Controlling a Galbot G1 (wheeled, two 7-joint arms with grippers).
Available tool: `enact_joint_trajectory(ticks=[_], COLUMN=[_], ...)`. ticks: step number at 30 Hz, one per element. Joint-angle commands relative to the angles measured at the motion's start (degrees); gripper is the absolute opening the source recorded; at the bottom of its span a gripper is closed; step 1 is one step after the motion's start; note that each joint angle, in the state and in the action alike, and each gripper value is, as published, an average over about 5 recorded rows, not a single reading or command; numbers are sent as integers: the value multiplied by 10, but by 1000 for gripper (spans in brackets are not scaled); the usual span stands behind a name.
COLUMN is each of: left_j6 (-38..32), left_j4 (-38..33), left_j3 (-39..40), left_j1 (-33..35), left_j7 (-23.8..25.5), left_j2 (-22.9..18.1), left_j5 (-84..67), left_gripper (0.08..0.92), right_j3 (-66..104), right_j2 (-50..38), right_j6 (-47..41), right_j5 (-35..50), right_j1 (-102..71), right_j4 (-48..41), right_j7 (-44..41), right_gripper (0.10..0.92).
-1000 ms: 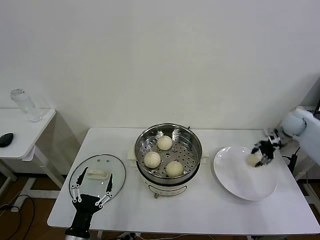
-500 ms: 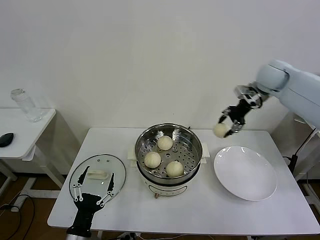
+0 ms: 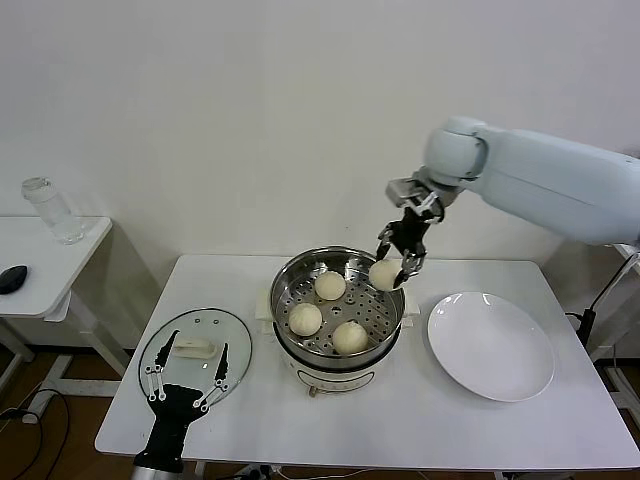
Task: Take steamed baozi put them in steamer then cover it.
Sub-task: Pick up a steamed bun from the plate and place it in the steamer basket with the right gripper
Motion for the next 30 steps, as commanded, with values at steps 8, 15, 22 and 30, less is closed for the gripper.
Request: enact_joint_trajectory(ticks=[8,15,22,30], left_j6=[-3,-2,-4,-3], left_j4=[2,2,3,2], left_j3=[-6,-6,-8,-8], left_j1=[0,-2,-2,-2], left_j7=[-1,-1,-2,-2], left_j2=[-1,0,0,0], left_j5=[-1,-1,-2,-1], left_gripper=[823,823,823,823], right_j3=[-21,-17,-16,-9], right_j2=[76,81,87,85], right_j6=[-6,-5,-1,5], right_j5=[-64,-74,-81,-81], right_j1=[-69,-88,-98,-95], right_j4=[-56,-67,-75,-71], right_j7=[13,19,29,38], right_gripper=[653,657,664,766])
